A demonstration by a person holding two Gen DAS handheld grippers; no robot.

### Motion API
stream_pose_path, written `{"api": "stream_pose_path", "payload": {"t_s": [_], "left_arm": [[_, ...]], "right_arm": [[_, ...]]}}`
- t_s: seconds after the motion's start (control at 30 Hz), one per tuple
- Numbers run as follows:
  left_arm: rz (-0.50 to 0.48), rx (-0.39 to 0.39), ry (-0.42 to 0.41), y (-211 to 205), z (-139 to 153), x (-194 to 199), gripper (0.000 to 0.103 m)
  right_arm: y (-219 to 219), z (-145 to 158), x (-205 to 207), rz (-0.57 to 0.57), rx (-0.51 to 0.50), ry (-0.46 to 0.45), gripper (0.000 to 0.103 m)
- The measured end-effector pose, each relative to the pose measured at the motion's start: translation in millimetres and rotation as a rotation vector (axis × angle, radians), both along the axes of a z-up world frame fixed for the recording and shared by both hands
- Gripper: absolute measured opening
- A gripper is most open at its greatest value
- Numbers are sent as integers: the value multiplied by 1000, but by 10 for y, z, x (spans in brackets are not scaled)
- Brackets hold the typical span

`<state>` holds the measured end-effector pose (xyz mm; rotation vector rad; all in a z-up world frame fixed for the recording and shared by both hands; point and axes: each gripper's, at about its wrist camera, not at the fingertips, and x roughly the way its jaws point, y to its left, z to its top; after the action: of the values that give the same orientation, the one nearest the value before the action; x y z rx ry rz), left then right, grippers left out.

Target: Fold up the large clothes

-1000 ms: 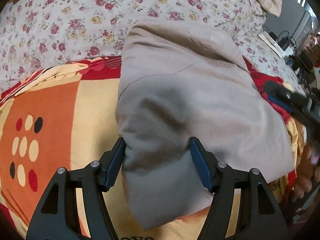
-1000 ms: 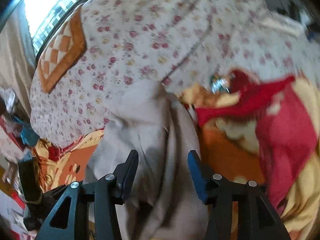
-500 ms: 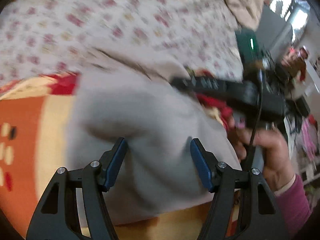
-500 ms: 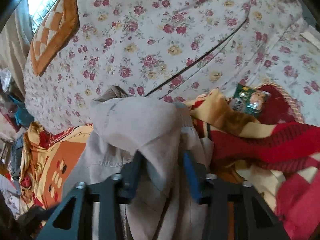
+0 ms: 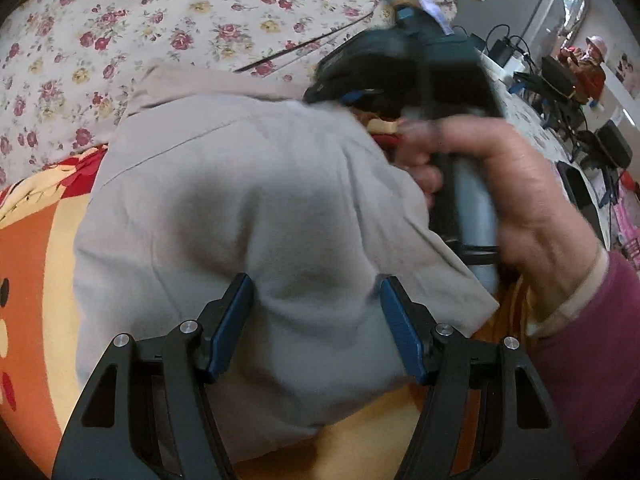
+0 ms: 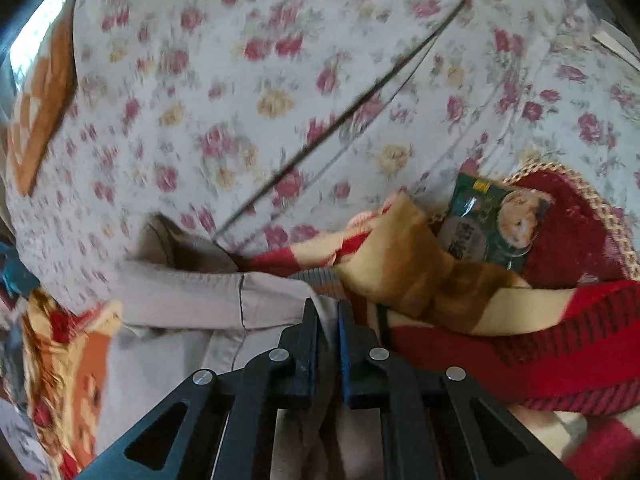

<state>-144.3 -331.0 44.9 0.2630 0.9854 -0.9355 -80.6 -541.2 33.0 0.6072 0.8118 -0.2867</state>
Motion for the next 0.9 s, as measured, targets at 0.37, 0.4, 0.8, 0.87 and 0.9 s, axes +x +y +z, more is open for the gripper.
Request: {"api": "stream_pose_path", "payload": {"t_s": [0.37, 0.4, 0.8, 0.87, 0.9], "left_arm": [[105, -59, -54, 645, 285, 110, 66], [140, -60, -26, 709, 287, 183, 66], [251, -10, 37, 875, 128, 438, 66], [267, 13, 36, 829, 28, 447, 66], [267, 8, 32, 829, 15, 445, 66]], "right_arm": [[735, 351, -1132, 174, 83, -86, 52], [847, 290, -1133, 206, 85, -80, 50], [885, 32, -1682, 101, 71, -45, 9], [861, 116, -1703, 90, 65, -63, 24], [847, 198, -1725, 81, 54, -73, 44]]}}
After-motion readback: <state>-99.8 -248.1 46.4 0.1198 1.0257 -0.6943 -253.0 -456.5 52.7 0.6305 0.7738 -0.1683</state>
